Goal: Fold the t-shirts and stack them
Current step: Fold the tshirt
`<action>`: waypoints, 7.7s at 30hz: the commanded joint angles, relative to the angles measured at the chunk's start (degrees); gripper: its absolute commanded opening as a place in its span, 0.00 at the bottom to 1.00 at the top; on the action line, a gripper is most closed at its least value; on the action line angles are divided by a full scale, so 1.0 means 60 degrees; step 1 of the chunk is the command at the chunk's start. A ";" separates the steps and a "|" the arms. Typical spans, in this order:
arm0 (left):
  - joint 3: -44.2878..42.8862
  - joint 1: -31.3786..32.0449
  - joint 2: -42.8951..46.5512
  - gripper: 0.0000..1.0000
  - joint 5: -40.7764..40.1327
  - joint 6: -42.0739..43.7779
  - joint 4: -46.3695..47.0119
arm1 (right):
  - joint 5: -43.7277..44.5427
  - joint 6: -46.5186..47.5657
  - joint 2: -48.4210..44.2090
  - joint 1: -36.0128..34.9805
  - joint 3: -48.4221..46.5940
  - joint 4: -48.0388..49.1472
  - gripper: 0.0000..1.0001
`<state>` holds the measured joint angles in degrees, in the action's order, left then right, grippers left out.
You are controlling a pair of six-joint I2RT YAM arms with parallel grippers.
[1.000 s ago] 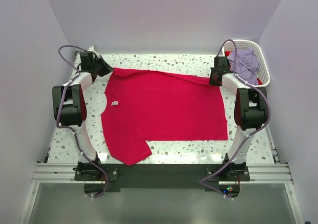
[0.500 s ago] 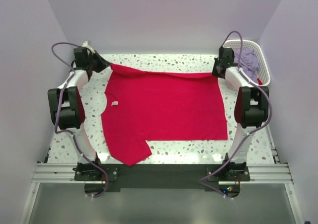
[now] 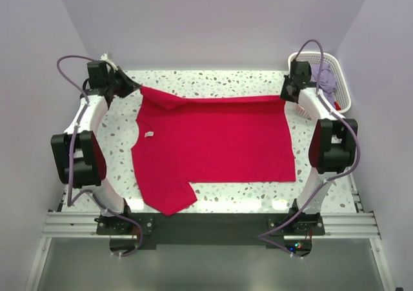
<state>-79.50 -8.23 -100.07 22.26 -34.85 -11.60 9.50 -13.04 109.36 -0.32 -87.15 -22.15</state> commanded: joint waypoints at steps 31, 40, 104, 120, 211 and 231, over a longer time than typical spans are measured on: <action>0.3246 -0.0694 0.2719 0.00 0.0070 0.0330 -0.0689 | 0.0629 -0.0493 -0.1834 0.0522 0.2542 -0.0629 0.00; 0.3757 -0.0694 0.2718 0.00 -0.0048 0.0491 -0.0719 | 0.0804 -0.0859 -0.2275 0.0536 0.3538 -0.0425 0.00; 0.0932 0.0991 -0.0869 0.00 -0.0766 0.0140 0.0043 | -0.4278 0.0489 0.1297 -0.8106 0.0423 0.4395 0.42; 0.0521 0.0991 -0.1910 0.00 -0.0707 0.0271 0.0072 | -0.2901 0.0606 0.3116 -0.8121 -0.1002 0.4322 0.41; 0.7993 0.1049 0.6540 0.28 -0.2376 -0.0886 -0.1552 | -0.2773 0.1852 0.0322 -0.8078 0.0228 -0.0175 0.55; 0.2134 0.0449 -0.0324 0.41 -0.1747 -0.0095 -0.0147 | -0.0835 -0.0258 -0.1236 -0.1985 0.2514 0.0762 0.61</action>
<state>-61.87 -5.23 -98.39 10.22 -36.60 -14.85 4.97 -11.14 100.60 -14.24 -72.14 -21.12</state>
